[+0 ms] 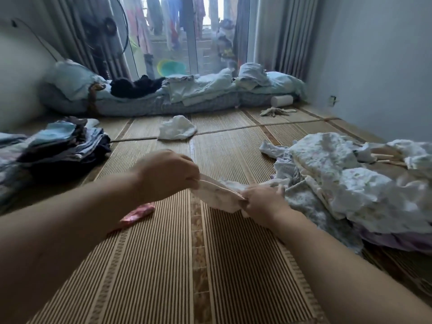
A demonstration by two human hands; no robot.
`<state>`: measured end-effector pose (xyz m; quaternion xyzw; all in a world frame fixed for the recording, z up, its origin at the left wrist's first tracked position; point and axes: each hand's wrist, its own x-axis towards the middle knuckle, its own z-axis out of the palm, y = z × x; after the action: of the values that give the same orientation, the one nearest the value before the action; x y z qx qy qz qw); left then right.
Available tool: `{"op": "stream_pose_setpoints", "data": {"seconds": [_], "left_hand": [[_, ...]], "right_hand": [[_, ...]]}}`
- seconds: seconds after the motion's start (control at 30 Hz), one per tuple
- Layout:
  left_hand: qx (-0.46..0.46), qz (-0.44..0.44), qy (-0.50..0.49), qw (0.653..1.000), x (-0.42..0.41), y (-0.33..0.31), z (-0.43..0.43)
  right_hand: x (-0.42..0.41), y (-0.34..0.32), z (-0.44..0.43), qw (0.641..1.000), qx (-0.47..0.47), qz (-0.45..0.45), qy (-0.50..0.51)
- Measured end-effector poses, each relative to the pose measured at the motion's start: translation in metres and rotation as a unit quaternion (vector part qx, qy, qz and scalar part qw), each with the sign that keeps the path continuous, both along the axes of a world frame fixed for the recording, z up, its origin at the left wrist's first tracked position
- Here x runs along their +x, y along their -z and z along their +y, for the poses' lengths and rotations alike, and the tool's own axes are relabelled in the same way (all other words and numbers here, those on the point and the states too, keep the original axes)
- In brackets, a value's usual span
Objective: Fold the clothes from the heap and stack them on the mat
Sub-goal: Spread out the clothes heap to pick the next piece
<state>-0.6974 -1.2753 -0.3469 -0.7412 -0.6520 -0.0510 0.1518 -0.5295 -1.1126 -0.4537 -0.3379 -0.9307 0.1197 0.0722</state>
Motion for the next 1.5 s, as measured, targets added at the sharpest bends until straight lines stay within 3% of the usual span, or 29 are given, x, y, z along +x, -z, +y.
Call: {"op": "stream_pose_setpoints", "data": {"seconds": [0.1, 0.2, 0.37, 0.43, 0.5, 0.63, 0.77, 0.9, 0.97, 1.03, 1.13, 1.2, 1.3, 1.37, 1.43, 1.5], "left_hand": [[0.004, -0.019, -0.122, 0.992, -0.022, -0.026, -0.031], [0.001, -0.092, -0.219, 0.971, -0.034, -0.048, -0.057], [0.134, -0.16, -0.198, 0.958, -0.038, -0.091, -0.083], [0.156, -0.176, -0.204, 0.95, -0.039, -0.11, -0.089], [0.179, -0.143, -0.213, 0.95, -0.04, -0.128, -0.096], [0.163, -0.155, -0.209, 0.952, -0.034, -0.152, -0.11], [0.134, -0.134, -0.222, 0.956, -0.022, -0.155, -0.106], [0.115, -0.097, -0.214, 0.965, -0.015, -0.149, -0.103], [0.1, -0.116, -0.194, 0.969, -0.016, -0.146, -0.104], [0.111, -0.083, -0.189, 0.972, -0.024, -0.148, -0.111], [0.11, -0.047, -0.205, 0.971, -0.044, -0.151, -0.131], [0.097, -0.052, -0.228, 0.967, -0.057, -0.149, -0.144], [0.084, -0.067, -0.234, 0.966, -0.065, -0.143, -0.152], [0.086, -0.084, -0.24, 0.963, -0.063, -0.142, -0.15], [0.102, -0.079, -0.244, 0.961, -0.061, -0.145, -0.148], [0.13, -0.06, -0.242, 0.96, -0.058, -0.149, -0.146]], "right_hand": [[0.016, -0.034, -0.011, 0.997, -0.049, 0.067, -0.006], [0.024, -0.088, -0.03, 0.983, -0.099, 0.149, -0.05], [0.025, -0.176, -0.062, 0.9, -0.32, 0.268, -0.123], [0.029, -0.206, -0.069, 0.881, -0.351, 0.286, -0.135], [0.034, -0.233, -0.071, 0.879, -0.33, 0.311, -0.148], [0.026, -0.256, -0.08, 0.893, -0.263, 0.322, -0.172], [-0.005, -0.232, -0.121, 0.876, -0.304, 0.277, -0.253], [-0.042, -0.187, -0.162, 0.937, -0.106, 0.223, -0.248], [-0.052, -0.165, -0.169, 0.941, -0.14, 0.234, -0.198], [-0.053, -0.149, -0.166, 0.953, -0.152, 0.205, -0.166], [-0.038, -0.141, -0.145, 0.975, -0.042, 0.11, -0.186], [-0.023, -0.153, -0.132, 0.969, 0.016, 0.128, -0.21], [-0.007, -0.184, -0.116, 0.921, 0.113, 0.264, -0.262], [-0.003, -0.208, -0.107, 0.928, 0.146, 0.242, -0.242], [0.0, -0.229, -0.099, 0.954, 0.181, 0.158, -0.179], [0.004, -0.246, -0.092, 0.96, 0.192, 0.147, -0.141]]}}
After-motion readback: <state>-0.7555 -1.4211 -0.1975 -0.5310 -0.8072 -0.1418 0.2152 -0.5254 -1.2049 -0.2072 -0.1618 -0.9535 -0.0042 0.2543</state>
